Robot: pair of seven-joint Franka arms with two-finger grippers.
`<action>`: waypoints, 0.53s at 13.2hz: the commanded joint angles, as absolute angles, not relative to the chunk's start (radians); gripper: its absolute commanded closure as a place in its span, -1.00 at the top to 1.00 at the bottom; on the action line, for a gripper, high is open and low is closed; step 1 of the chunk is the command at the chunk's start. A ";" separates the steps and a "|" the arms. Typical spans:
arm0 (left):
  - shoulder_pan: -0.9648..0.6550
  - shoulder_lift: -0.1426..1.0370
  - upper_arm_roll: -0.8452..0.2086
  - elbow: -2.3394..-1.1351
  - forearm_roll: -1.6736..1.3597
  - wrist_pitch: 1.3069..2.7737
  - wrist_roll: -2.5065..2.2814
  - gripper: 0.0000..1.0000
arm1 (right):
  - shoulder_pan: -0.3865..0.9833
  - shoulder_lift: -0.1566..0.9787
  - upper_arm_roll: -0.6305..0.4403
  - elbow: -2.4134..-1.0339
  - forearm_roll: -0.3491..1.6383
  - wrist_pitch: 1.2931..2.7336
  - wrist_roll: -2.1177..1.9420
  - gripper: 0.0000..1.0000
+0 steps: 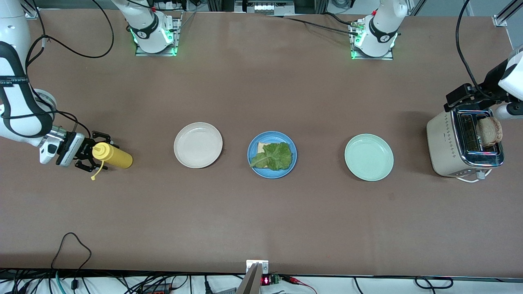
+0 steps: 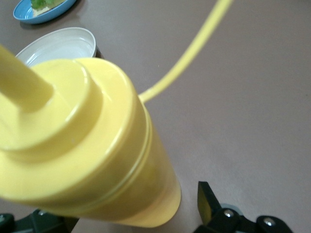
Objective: Make sandwich in blue plate with both arms
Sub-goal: 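Grasp the yellow mustard bottle with the right gripper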
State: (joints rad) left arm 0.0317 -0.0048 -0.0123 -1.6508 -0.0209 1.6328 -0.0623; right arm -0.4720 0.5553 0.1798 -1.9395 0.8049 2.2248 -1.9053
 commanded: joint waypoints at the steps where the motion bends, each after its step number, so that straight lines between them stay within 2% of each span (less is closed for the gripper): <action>1: 0.028 -0.021 0.002 -1.698 -0.031 1.664 -0.037 1.00 | -0.456 0.561 0.189 -1.939 0.845 2.243 -1.908 1.00; 3: 0.028 -0.021 0.002 -1.701 -0.031 1.667 -0.037 1.00 | -0.454 0.561 0.198 -1.937 0.845 2.253 -1.908 1.00; 4: 0.028 -0.021 0.003 -1.701 -0.031 1.667 -0.037 1.00 | -0.456 0.561 0.199 -1.937 0.845 2.253 -1.907 0.81; 7: 0.040 -0.025 0.003 -1.694 -0.031 1.663 -0.035 1.00 | -0.453 0.561 0.204 -1.937 0.845 2.258 -1.905 0.00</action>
